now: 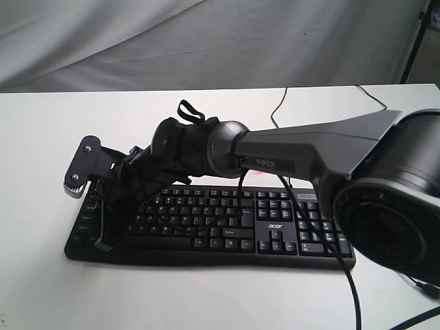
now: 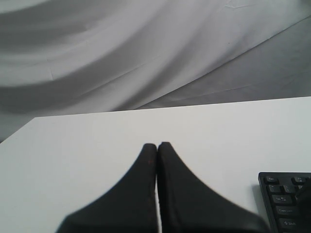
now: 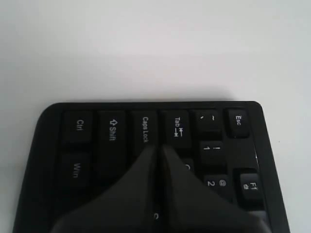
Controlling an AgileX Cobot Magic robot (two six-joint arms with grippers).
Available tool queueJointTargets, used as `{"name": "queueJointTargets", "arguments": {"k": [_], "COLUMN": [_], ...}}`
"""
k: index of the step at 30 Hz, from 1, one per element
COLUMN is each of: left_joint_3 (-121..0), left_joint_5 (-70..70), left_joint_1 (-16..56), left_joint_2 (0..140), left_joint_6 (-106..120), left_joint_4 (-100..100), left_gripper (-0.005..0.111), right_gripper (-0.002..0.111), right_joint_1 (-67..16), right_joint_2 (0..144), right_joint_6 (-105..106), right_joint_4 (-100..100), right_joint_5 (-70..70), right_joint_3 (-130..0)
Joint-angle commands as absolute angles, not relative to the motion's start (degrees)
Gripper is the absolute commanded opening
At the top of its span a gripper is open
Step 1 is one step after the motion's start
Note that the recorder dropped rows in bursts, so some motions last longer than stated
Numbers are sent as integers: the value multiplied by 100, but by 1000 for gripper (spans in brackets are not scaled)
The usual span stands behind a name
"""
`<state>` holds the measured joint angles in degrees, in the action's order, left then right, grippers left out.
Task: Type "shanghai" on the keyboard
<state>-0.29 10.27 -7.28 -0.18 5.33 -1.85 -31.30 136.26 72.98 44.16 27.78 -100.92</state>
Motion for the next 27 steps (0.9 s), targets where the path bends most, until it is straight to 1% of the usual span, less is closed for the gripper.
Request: {"name": "queueJointTargets", "arguments": {"k": [1,16,27], "left_joint_3": [0,0,0], "left_joint_5": [997,997,997], "left_joint_1": [-707,-707,-707], "left_joint_2": [0,0,0], "left_joint_6": [518,518,518], "left_joint_4": [-182,-182,-182], "left_gripper": [1,1,1], "right_gripper": [0,0,0], "right_joint_1": [-3131,-3131,-3131], "right_joint_2": [13634,13749,13345], "right_joint_6": [7307,7297,7274], "right_joint_4": [4405,4402,4254], "right_joint_5": [2758,2878,3105], "right_joint_3": [-10111,-10111,-10111]}}
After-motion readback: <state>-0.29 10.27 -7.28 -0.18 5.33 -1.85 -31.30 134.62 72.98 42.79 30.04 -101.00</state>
